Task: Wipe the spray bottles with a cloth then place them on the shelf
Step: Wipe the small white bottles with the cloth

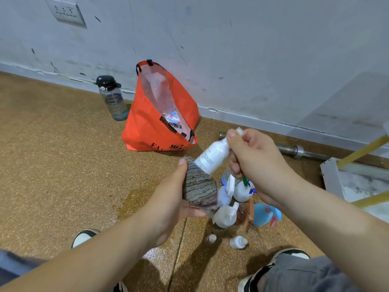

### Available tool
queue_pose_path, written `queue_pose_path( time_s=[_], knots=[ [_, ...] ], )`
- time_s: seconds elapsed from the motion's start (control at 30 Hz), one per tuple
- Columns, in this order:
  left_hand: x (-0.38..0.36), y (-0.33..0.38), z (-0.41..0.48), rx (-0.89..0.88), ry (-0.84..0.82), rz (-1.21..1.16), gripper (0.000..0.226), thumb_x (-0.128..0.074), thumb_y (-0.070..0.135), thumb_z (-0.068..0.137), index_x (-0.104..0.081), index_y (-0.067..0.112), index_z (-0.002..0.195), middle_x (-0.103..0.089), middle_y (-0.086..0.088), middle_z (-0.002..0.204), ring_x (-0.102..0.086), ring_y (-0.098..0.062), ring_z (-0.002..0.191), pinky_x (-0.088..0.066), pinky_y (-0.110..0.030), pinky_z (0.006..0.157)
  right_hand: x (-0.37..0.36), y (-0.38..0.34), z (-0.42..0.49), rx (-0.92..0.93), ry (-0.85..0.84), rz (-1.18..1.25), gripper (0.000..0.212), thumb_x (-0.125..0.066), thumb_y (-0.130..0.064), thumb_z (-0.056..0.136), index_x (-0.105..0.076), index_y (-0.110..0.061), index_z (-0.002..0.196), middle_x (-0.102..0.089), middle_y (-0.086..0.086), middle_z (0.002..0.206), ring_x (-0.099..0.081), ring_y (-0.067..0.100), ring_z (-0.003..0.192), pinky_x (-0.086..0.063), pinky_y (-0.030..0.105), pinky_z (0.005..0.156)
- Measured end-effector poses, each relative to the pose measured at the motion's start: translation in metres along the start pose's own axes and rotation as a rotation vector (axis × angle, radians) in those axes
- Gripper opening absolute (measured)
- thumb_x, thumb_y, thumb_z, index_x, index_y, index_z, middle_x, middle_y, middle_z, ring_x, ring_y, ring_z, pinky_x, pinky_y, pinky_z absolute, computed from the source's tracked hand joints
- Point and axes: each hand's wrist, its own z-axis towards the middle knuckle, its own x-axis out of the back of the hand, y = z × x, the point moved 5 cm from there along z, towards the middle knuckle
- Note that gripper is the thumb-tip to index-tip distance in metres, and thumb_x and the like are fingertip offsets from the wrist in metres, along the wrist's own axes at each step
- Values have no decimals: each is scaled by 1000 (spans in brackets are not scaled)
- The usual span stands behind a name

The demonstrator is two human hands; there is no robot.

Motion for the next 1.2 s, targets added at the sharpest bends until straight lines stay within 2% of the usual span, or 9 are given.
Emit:
queue_pose_path(
  time_s=[0.17, 0.33, 0.5, 0.63, 0.77, 0.87, 0.97, 1.07, 1.2],
  knots=[
    [5, 7, -1, 53, 16, -55, 53, -43, 58, 104, -70, 17, 124, -77, -17, 115, -73, -35, 110, -58, -59, 94, -3, -4, -2, -94, -155, 90, 17, -58, -24, 105, -56, -11, 95, -46, 5, 65, -35, 16, 49, -27, 28, 47],
    [1, 13, -6, 87, -43, 69, 38, -45, 48, 104, -69, 20, 94, -74, -5, 77, -67, -15, 56, -47, -29, 63, -2, -12, 0, -49, -243, 104, 21, -57, -19, 105, -56, -11, 85, -41, 7, 68, -32, 16, 51, -26, 30, 51],
    [6, 7, -4, 118, -5, 112, 44, -44, 50, 105, -72, 16, 102, -79, -11, 92, -72, -23, 70, -52, -32, 67, -2, -13, -1, -3, -284, 57, 18, -59, -20, 105, -56, -4, 96, -43, 10, 67, -34, 17, 51, -31, 29, 48],
    [13, 8, -3, -159, 238, 168, 41, -37, 51, 110, -67, 23, 117, -79, -5, 104, -76, -25, 95, -62, -47, 86, -5, -5, -6, 38, -144, -87, 19, -58, -25, 105, -57, -7, 100, -48, 12, 72, -39, 22, 56, -36, 34, 52],
    [14, 16, -16, -485, 334, 400, 32, -34, 46, 110, -58, 32, 126, -68, 16, 114, -62, 3, 108, -46, -13, 91, -9, -5, -10, 31, -131, 33, 21, -55, -23, 106, -56, -3, 106, -50, 7, 68, -41, 19, 55, -36, 31, 50],
    [17, 7, -6, -190, 221, 94, 42, -39, 51, 110, -67, 20, 117, -79, -3, 102, -76, -23, 92, -62, -42, 81, -9, -14, -12, 101, -212, -18, 14, -55, -16, 106, -58, -3, 109, -51, 3, 68, -42, 22, 57, -38, 34, 53],
    [12, -5, -5, 139, 58, -1, 57, -42, 58, 104, -69, 11, 123, -79, -14, 105, -73, -28, 77, -59, -39, 67, -12, -18, -14, 125, -345, -104, 8, -55, -11, 106, -61, -8, 110, -53, -1, 73, -45, 22, 63, -42, 35, 58],
    [12, -3, -6, 77, 105, -4, 53, -42, 55, 105, -72, 13, 116, -80, -11, 96, -73, -23, 71, -54, -31, 65, -10, -20, -11, 53, -381, -12, 12, -60, -12, 103, -64, -4, 111, -56, 1, 73, -49, 17, 60, -43, 30, 56],
    [12, 15, -6, -228, 247, 35, 47, -37, 49, 110, -67, 13, 117, -76, -20, 102, -73, -35, 81, -60, -52, 64, -9, -14, -7, -77, -310, 223, 44, -72, -26, 92, -61, 12, 110, -56, 5, 71, -47, 15, 56, -41, 28, 52]
  ],
)
